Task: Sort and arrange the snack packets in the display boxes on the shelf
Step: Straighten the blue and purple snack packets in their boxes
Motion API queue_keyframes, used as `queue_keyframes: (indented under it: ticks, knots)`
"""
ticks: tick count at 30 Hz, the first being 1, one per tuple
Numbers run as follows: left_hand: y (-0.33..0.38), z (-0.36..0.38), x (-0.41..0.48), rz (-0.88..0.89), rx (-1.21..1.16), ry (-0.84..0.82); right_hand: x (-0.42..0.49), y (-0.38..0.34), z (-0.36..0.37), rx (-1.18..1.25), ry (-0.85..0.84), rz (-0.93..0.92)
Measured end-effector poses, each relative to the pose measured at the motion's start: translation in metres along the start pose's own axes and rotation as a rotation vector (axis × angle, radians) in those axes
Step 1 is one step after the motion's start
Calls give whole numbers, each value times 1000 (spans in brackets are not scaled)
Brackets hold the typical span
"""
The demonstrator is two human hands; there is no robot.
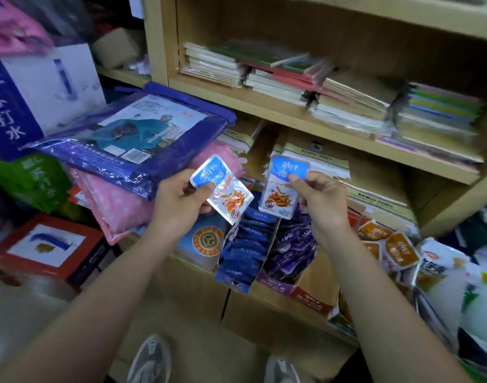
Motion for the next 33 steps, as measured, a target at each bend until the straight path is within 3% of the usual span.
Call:
queue_keyframes:
  ticks: [3, 7, 16, 21, 26, 33]
  knots:
    - [5, 6, 3, 59, -35, 50, 6, 14, -12, 156, 173, 82]
    - [19, 23, 15, 181, -72, 30, 16, 12, -26, 241, 325, 31]
    - [0, 55, 23, 323, 163, -176, 18, 14, -24, 201, 298, 2]
    - [14, 61, 24, 397, 159, -199, 22, 13, -24, 226, 337, 11]
    - [3, 73, 22, 440, 263, -352, 22, 13, -29, 210, 353, 21]
    - [-9, 81, 22, 643, 465, -189, 21, 12, -34, 155, 323, 34]
Point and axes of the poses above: each hand's wrist, its own x-axis towards the middle knuckle, its own z-axis out of the palm, y = z × x, the point moved 3 cm from there along x, towards the middle knuckle, and after that the axes turned 10 degrees about y, right-handed, at the moved point
